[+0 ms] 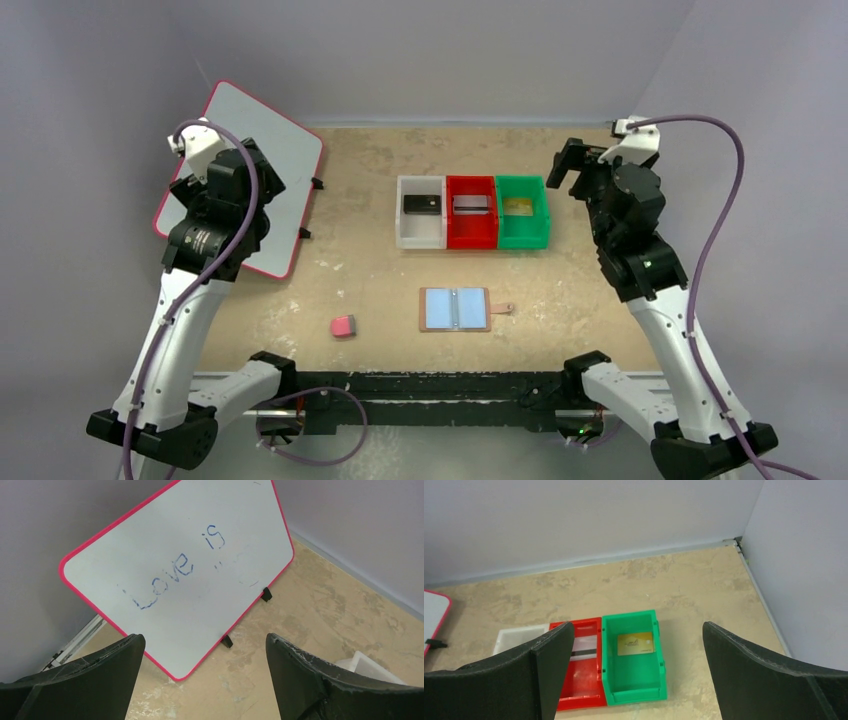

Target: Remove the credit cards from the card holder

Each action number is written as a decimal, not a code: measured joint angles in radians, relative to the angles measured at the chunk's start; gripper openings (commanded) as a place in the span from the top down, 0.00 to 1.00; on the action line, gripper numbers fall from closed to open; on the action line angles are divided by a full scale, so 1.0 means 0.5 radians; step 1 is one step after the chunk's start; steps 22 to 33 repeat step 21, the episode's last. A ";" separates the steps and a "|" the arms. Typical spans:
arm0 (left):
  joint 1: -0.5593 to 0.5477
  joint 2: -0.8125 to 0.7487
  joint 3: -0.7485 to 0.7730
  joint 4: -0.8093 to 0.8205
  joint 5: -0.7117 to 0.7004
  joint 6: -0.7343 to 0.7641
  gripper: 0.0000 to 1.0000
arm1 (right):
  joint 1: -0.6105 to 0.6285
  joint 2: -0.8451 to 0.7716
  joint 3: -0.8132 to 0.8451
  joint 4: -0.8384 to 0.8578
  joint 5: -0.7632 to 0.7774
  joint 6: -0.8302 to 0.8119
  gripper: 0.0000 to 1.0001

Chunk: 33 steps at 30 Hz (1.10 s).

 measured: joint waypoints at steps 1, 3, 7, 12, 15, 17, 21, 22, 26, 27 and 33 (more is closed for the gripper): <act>0.000 0.004 -0.011 -0.016 -0.006 -0.009 0.08 | 0.000 0.010 0.000 -0.007 0.001 0.002 0.00; 0.000 0.007 -0.011 -0.023 -0.027 -0.024 0.08 | 0.000 0.025 0.000 -0.021 0.000 0.009 0.00; 0.000 0.007 -0.011 -0.024 -0.046 -0.031 0.08 | 0.000 0.041 0.000 -0.030 -0.001 0.025 0.00; 0.000 0.012 -0.011 -0.043 -0.047 -0.044 0.08 | 0.000 0.061 0.000 -0.034 -0.002 0.040 0.00; 0.000 0.017 -0.011 -0.054 -0.050 -0.044 0.08 | 0.000 0.077 0.000 -0.036 -0.005 0.049 0.00; 0.000 0.020 -0.011 -0.056 -0.053 -0.044 0.08 | 0.000 0.081 0.000 -0.037 -0.008 0.051 0.00; 0.000 0.031 -0.011 -0.065 -0.063 -0.051 0.08 | 0.000 0.080 0.000 -0.037 -0.008 0.053 0.00; 0.000 0.031 -0.011 -0.065 -0.063 -0.051 0.08 | 0.000 0.080 0.000 -0.037 -0.008 0.053 0.00; 0.000 0.031 -0.011 -0.065 -0.063 -0.051 0.08 | 0.000 0.080 0.000 -0.037 -0.008 0.053 0.00; 0.000 0.031 -0.011 -0.065 -0.063 -0.051 0.08 | 0.000 0.080 0.000 -0.037 -0.008 0.053 0.00; 0.000 0.031 -0.011 -0.065 -0.063 -0.051 0.08 | 0.000 0.080 0.000 -0.037 -0.008 0.053 0.00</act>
